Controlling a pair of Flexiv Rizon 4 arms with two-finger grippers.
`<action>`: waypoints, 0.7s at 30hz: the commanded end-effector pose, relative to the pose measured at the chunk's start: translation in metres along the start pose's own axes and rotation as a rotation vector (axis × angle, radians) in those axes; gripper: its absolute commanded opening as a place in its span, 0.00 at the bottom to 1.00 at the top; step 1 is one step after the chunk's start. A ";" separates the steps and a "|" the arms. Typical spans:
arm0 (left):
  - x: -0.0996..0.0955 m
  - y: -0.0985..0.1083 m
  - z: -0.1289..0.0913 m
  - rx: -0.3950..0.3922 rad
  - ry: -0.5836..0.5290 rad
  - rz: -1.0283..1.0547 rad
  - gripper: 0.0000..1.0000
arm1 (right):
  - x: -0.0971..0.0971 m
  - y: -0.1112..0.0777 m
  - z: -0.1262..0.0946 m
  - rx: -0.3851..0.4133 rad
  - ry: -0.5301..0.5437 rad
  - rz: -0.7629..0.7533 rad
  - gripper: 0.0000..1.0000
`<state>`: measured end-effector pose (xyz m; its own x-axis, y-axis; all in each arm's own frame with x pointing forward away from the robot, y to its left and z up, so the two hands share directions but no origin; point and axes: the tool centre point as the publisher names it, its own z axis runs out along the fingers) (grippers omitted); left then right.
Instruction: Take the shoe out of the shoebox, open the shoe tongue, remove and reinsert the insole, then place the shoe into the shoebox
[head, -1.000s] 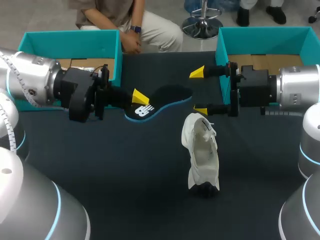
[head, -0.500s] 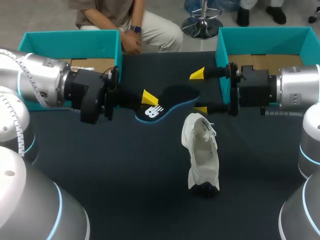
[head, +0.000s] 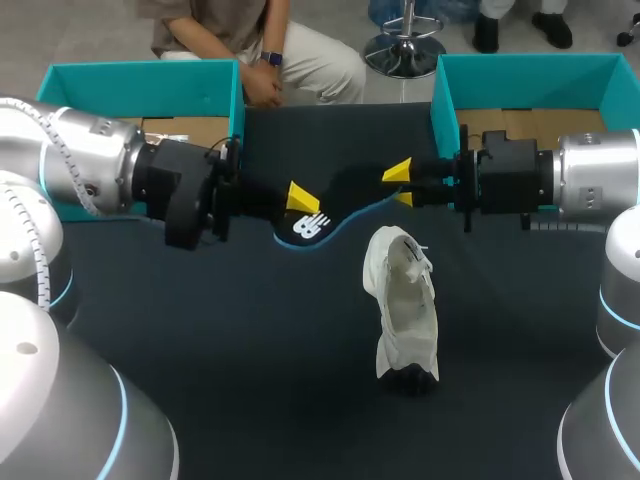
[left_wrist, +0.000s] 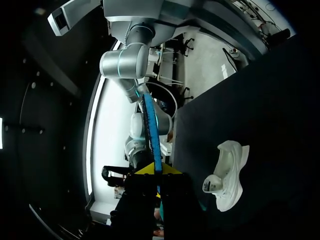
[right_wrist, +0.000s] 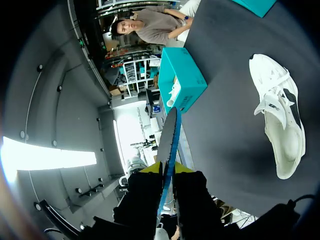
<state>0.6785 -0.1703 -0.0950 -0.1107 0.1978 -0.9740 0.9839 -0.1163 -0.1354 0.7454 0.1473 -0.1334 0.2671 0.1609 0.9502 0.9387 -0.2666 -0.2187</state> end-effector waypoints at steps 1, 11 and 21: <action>0.001 0.000 0.003 0.001 0.001 0.003 0.00 | 0.000 -0.001 0.001 -0.003 -0.002 0.001 0.00; 0.002 -0.002 0.001 -0.009 0.007 -0.003 0.00 | 0.000 -0.001 0.001 -0.003 -0.002 0.001 0.00; -0.006 0.020 -0.026 -0.035 -0.006 0.001 1.00 | 0.000 -0.001 0.001 -0.003 -0.002 0.001 0.00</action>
<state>0.6970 -0.1558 -0.0887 -0.1127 0.1861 -0.9760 0.9892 -0.0719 -0.1279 0.7455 0.1473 -0.1334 0.2671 0.1609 0.9502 0.9387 -0.2667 -0.2187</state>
